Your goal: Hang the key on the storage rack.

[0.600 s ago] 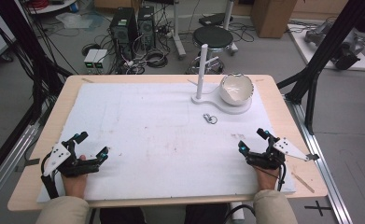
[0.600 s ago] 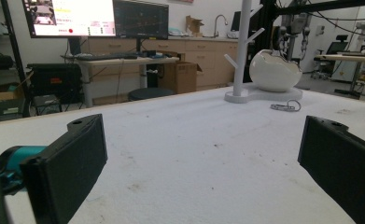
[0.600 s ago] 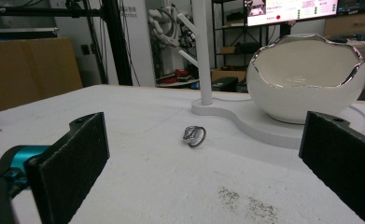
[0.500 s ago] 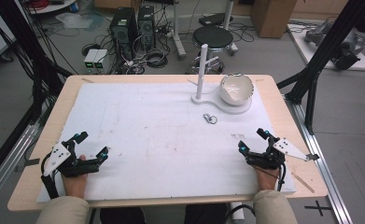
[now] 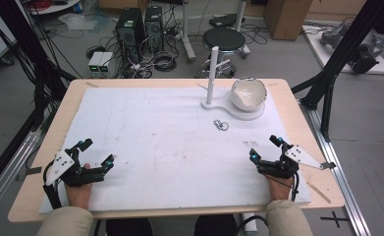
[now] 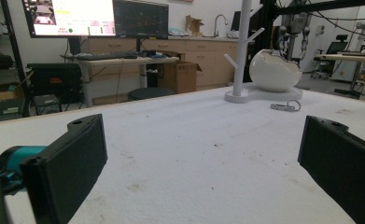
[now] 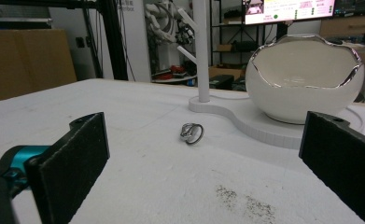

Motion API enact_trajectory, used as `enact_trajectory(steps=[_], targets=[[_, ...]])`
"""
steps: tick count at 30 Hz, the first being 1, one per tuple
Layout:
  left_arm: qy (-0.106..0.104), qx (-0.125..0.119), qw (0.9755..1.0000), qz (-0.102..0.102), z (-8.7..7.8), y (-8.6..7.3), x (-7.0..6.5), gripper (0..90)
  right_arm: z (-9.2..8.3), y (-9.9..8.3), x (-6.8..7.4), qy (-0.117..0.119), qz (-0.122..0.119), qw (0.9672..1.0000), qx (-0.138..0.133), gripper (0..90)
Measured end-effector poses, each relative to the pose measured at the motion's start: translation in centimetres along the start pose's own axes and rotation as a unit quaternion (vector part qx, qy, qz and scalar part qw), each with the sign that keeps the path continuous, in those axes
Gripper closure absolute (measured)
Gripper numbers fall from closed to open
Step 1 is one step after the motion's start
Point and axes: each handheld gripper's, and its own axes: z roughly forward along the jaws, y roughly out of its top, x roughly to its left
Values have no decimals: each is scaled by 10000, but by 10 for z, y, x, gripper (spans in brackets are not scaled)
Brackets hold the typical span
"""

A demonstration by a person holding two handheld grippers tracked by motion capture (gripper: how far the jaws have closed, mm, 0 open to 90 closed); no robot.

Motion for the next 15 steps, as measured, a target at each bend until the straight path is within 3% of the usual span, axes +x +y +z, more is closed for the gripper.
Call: enact_trajectory(steps=[6, 11, 15], targets=[[-2, -4, 10000, -11, 0, 0, 0, 17, 4, 3, -2, -42, 96, 9996, 254, 6], [12, -9, 10000, -22, 0, 0, 0, 17, 10, 21, -6, 30, 112, 9991, 402, 6], [7, -6, 10000, -23, 0, 0, 0, 17, 29, 58, -12, 312, 39, 9959, 848, 7]])
